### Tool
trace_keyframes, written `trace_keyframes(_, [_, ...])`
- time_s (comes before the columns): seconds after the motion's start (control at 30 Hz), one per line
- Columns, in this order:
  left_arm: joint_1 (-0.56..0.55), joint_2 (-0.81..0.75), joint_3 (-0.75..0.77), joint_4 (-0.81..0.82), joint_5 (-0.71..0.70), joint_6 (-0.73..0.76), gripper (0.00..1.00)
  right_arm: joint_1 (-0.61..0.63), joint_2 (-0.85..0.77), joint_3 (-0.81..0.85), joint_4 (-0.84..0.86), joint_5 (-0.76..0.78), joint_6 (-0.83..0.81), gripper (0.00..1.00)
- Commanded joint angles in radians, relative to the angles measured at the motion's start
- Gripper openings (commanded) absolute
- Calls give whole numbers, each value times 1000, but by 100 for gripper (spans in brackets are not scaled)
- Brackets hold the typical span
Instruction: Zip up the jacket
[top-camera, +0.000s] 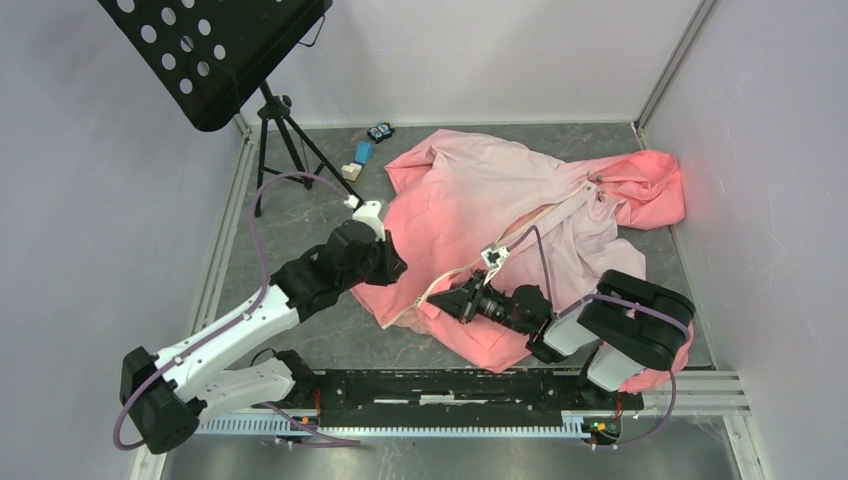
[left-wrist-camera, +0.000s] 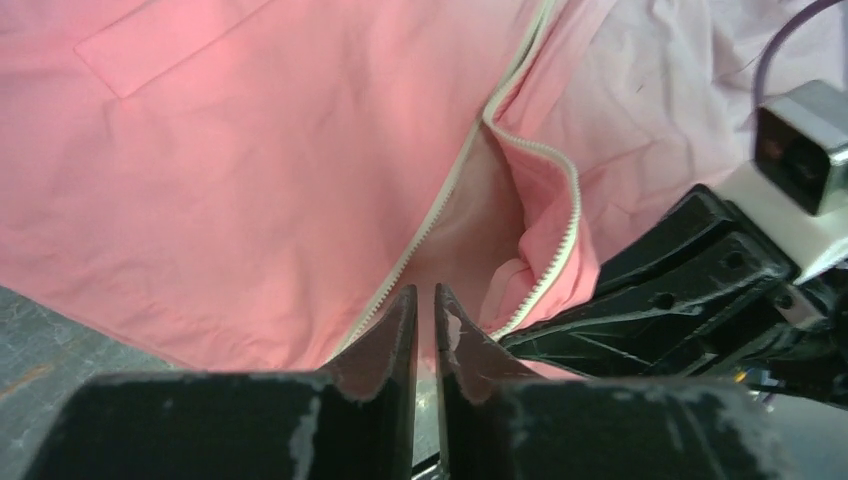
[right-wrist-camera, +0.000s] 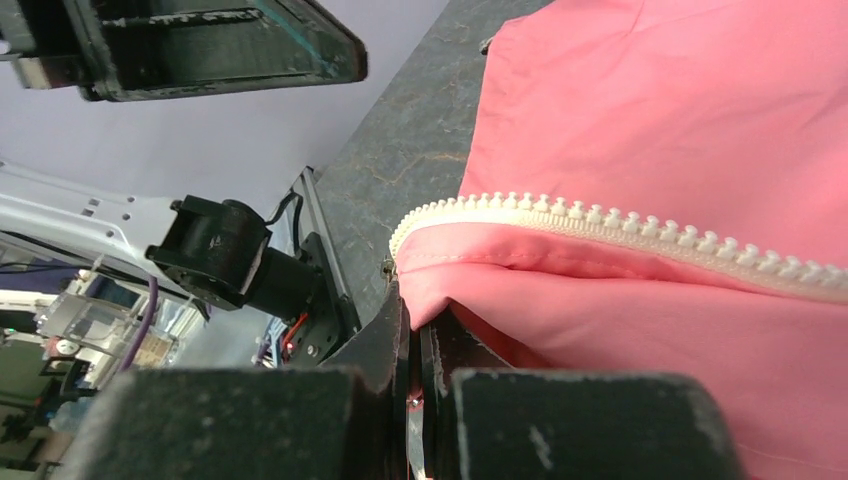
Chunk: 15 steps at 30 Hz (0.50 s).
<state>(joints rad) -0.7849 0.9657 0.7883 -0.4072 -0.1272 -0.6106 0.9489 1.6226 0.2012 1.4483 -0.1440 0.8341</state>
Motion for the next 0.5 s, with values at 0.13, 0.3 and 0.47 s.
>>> trace_keyframes(0.13, [6,143,132,-286,121,252,79,4,-255,-93,-301,52,-169,0])
trace_keyframes(0.3, [5,320,222,-410,196,420,96,4,-376,-136,-406,77,-229,0])
trace_keyframes(0.47, [-7,516,287,-462,147,518,98,4,-428,-165,-403,72,-239,0])
